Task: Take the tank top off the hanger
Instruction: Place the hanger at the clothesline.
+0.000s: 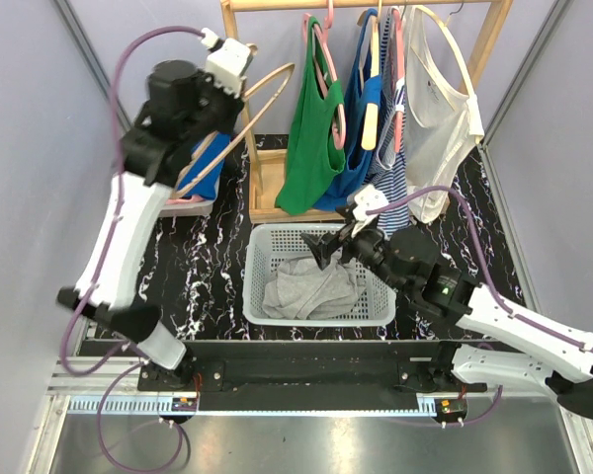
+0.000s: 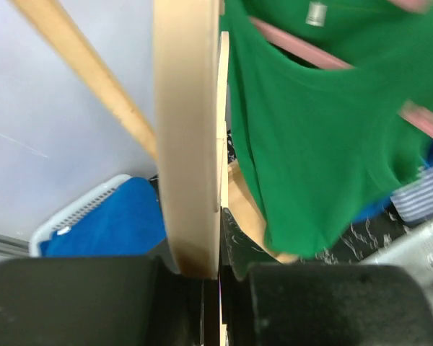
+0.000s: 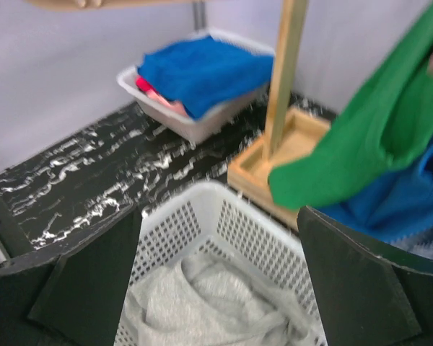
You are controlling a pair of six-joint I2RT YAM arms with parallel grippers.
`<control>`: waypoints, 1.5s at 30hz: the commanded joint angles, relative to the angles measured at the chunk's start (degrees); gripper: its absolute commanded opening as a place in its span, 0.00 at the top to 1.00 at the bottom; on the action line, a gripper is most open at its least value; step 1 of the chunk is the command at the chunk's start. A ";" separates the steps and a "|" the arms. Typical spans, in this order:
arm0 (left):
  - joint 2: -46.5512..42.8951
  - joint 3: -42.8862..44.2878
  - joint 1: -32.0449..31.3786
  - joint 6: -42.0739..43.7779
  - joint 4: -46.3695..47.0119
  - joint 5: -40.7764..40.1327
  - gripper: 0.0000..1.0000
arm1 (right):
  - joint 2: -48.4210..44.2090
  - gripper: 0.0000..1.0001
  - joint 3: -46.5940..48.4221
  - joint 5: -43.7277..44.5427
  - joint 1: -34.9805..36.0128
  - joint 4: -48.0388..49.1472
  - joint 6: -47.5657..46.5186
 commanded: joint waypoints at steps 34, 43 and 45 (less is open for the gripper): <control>-18.02 1.47 -11.03 24.54 -46.49 43.88 1.00 | 9.51 0.11 34.30 -27.12 0.00 -29.07 -18.12; -18.64 -0.46 -12.62 24.18 -46.49 44.23 1.00 | 9.95 0.34 34.30 -27.38 0.00 -29.43 -17.24; -18.73 -1.51 -12.88 24.54 -46.49 43.80 1.00 | 10.04 0.47 34.57 -27.56 0.00 -29.51 -17.07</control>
